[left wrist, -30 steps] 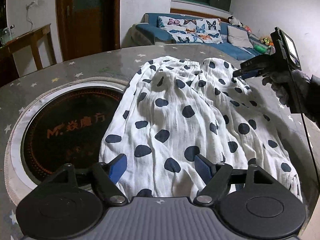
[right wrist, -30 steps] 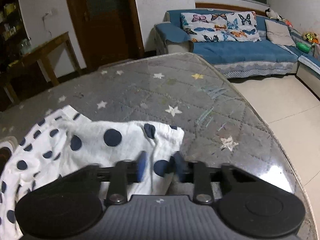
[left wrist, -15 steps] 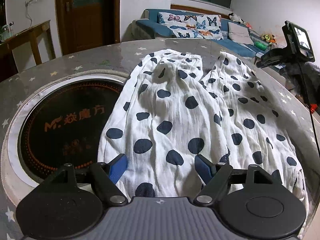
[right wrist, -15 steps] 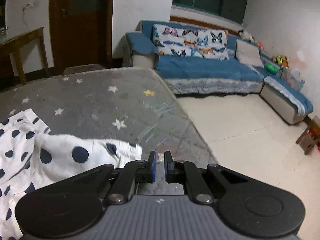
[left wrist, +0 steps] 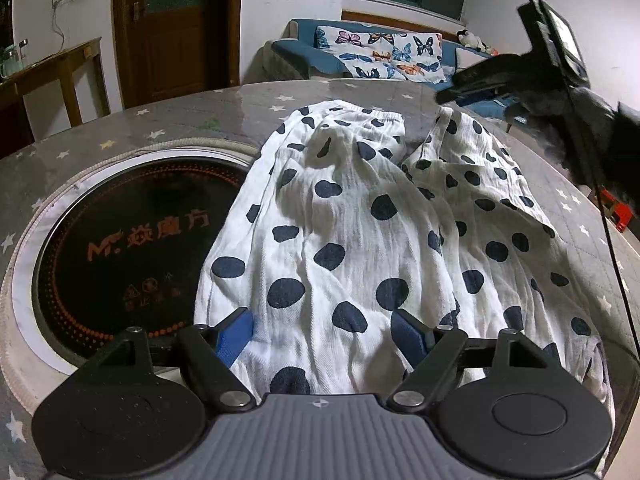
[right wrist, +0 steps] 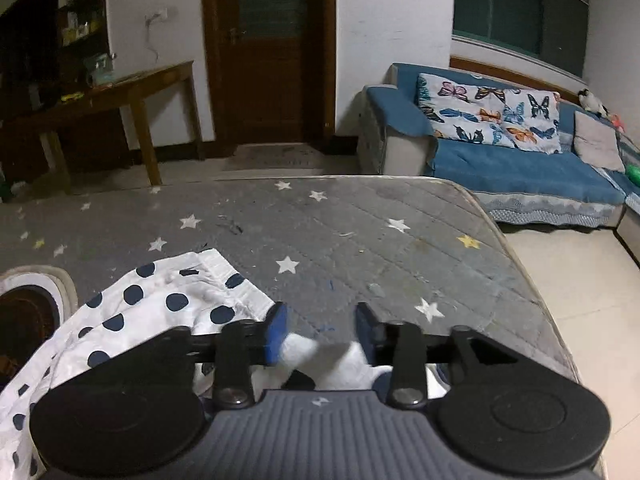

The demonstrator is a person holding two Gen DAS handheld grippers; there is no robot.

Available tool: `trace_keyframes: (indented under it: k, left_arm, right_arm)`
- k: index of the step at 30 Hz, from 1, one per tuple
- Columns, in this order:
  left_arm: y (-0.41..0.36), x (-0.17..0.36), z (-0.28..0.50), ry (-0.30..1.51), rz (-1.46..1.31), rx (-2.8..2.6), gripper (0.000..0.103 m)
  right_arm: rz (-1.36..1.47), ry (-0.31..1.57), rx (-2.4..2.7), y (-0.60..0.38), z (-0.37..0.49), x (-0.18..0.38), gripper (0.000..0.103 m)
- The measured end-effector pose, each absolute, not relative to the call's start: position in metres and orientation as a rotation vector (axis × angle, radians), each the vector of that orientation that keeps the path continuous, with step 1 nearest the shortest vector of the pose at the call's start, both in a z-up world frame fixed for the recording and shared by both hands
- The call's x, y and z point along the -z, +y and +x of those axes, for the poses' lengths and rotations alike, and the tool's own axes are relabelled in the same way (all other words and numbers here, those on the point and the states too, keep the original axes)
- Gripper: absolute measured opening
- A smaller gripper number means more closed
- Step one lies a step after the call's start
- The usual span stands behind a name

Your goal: Fold clothes

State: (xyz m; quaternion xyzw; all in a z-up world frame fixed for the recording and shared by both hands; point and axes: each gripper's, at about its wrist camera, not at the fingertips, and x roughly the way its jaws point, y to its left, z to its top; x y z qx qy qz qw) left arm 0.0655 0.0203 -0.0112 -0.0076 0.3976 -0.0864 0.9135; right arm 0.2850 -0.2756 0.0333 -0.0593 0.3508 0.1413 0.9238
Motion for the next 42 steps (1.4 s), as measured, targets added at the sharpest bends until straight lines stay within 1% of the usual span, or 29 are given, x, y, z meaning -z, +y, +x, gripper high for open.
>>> trace_keyframes:
  k: [5,13,18,23,25,26,29,32,33,35,38,42]
  left_arm:
    - [0.02,0.011,0.065,0.816,-0.021,0.184,0.081]
    - [0.02,0.012,0.064,0.81,-0.02,0.192,0.083]
    - [0.019,0.012,0.064,0.809,-0.017,0.191,0.084]
    - [0.019,0.012,0.064,0.81,-0.021,0.192,0.085]
    - [0.019,0.012,0.064,0.81,-0.022,0.195,0.085]
    - [0.019,0.012,0.064,0.809,-0.023,0.197,0.085]
    - [0.02,0.013,0.063,0.807,-0.023,0.198,0.086]
    - [0.019,0.013,0.063,0.803,-0.021,0.198,0.087]
    - [0.019,0.013,0.063,0.802,-0.019,0.198,0.087]
    - [0.02,0.013,0.061,0.802,-0.02,0.198,0.087]
    - [0.025,0.006,0.056,0.786,-0.041,0.189,0.087]
    - [0.037,0.0,0.047,0.763,-0.055,0.147,0.087]
  right_arm:
    - [-0.159,0.779,-0.244,-0.277,0.285,-0.02,0.037]
    - [-0.149,0.845,-0.236,-0.306,0.247,0.004,0.037]
    - [-0.148,0.831,-0.231,-0.305,0.251,-0.004,0.037]
    - [-0.2,0.839,-0.226,-0.287,0.269,0.001,0.036]
    - [-0.221,0.842,-0.203,-0.282,0.278,0.005,0.021]
    - [-0.223,0.841,-0.192,-0.281,0.284,0.005,0.011]
    - [-0.174,0.834,-0.152,-0.281,0.302,0.004,0.01]
    - [-0.107,0.826,-0.148,-0.28,0.318,0.002,0.011]
    - [-0.086,0.822,-0.152,-0.278,0.323,0.001,0.02]
    - [-0.065,0.807,-0.158,-0.271,0.326,-0.003,0.031]
    - [-0.134,0.767,-0.206,-0.247,0.323,-0.009,0.032]
    - [-0.166,0.781,-0.349,-0.21,0.316,-0.011,0.032]
